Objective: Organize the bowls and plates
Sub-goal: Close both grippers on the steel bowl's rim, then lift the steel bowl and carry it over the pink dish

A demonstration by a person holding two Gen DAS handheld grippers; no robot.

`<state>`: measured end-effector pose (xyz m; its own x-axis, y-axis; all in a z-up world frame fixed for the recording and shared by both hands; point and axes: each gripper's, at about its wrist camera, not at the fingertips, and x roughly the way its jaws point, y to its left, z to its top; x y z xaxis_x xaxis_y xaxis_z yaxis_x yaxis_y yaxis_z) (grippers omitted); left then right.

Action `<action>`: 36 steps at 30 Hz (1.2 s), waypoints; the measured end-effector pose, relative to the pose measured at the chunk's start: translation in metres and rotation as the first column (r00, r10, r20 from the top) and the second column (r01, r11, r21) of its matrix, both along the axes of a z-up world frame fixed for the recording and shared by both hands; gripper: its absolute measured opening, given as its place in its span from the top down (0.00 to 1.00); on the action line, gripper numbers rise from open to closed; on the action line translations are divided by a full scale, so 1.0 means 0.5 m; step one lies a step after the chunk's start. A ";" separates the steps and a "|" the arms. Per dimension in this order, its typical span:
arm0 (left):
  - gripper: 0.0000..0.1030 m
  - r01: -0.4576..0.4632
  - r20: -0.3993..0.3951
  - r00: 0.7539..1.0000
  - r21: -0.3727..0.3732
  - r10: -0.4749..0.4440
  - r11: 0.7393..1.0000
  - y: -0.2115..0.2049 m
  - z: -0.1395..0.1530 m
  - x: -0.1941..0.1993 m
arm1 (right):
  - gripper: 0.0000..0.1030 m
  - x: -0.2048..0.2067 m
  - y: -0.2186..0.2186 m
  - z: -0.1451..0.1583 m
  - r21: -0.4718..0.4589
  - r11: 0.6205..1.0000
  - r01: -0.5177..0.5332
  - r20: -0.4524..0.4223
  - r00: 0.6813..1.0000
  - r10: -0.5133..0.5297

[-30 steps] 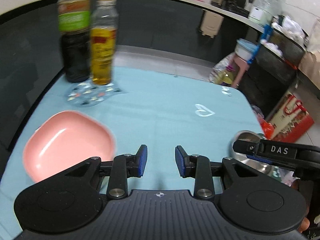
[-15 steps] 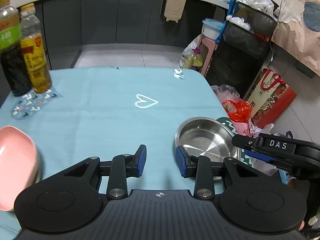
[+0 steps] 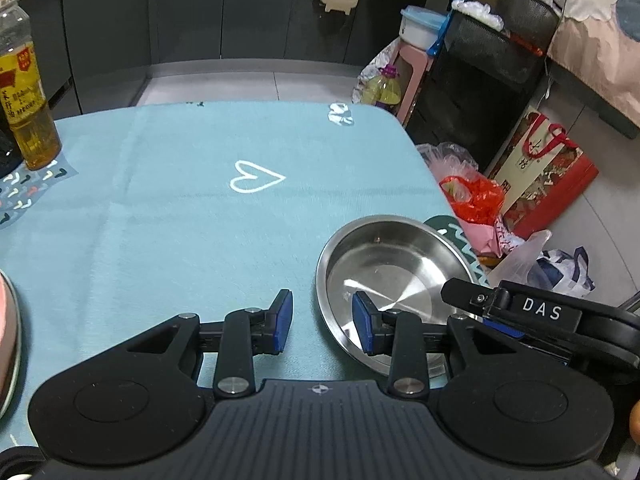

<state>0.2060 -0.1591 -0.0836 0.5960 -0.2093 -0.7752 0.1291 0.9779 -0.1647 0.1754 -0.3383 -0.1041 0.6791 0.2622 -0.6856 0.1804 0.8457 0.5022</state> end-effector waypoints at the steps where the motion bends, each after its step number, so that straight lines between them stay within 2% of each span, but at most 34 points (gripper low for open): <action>1: 0.70 0.001 -0.004 1.000 0.002 -0.001 1.000 -0.002 -0.004 0.003 | 0.86 -0.001 0.000 -0.001 0.001 1.000 -0.004 0.002 1.000 0.004; 8: 0.70 0.007 -0.028 1.000 0.009 -0.006 1.000 -0.010 -0.021 0.017 | 0.86 -0.002 0.002 -0.001 -0.013 1.000 -0.017 0.019 1.000 0.018; 10: 0.73 0.010 -0.040 0.999 0.003 -0.010 1.000 -0.009 -0.026 0.020 | 0.90 -0.001 0.002 -0.001 -0.022 1.000 -0.020 0.021 1.000 0.021; 13: 0.84 0.015 -0.058 0.998 -0.012 -0.015 1.000 -0.005 -0.031 0.027 | 1.00 0.000 0.004 -0.003 -0.036 0.999 -0.025 0.020 0.999 0.025; 14: 0.86 0.021 -0.058 0.998 -0.017 -0.022 1.000 -0.006 -0.033 0.027 | 1.00 0.001 0.005 -0.003 -0.041 0.999 -0.030 0.020 0.999 0.030; 17: 0.86 0.024 -0.053 0.998 0.006 -0.024 1.000 -0.007 -0.031 0.023 | 1.00 -0.002 0.014 -0.002 -0.074 0.996 -0.043 0.030 0.999 0.045; 23: 0.86 0.019 -0.049 0.999 0.007 -0.018 1.000 0.007 -0.022 0.006 | 1.00 -0.009 0.020 0.000 -0.061 0.997 -0.055 0.036 0.998 0.057; 30: 0.85 0.016 0.012 1.000 0.037 -0.017 0.999 0.022 0.009 -0.026 | 1.00 -0.022 0.039 0.010 -0.054 0.996 -0.074 0.044 0.996 0.077; 36: 0.85 0.006 0.049 0.999 0.031 -0.008 0.999 0.044 0.031 -0.051 | 1.00 -0.036 0.054 0.024 -0.035 0.995 -0.091 0.063 0.994 0.093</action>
<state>0.1803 -0.1369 -0.0681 0.6325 -0.1896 -0.7510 0.1431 0.9815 -0.1273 0.1572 -0.3111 -0.0920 0.6958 0.3045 -0.6505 0.0694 0.8729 0.4829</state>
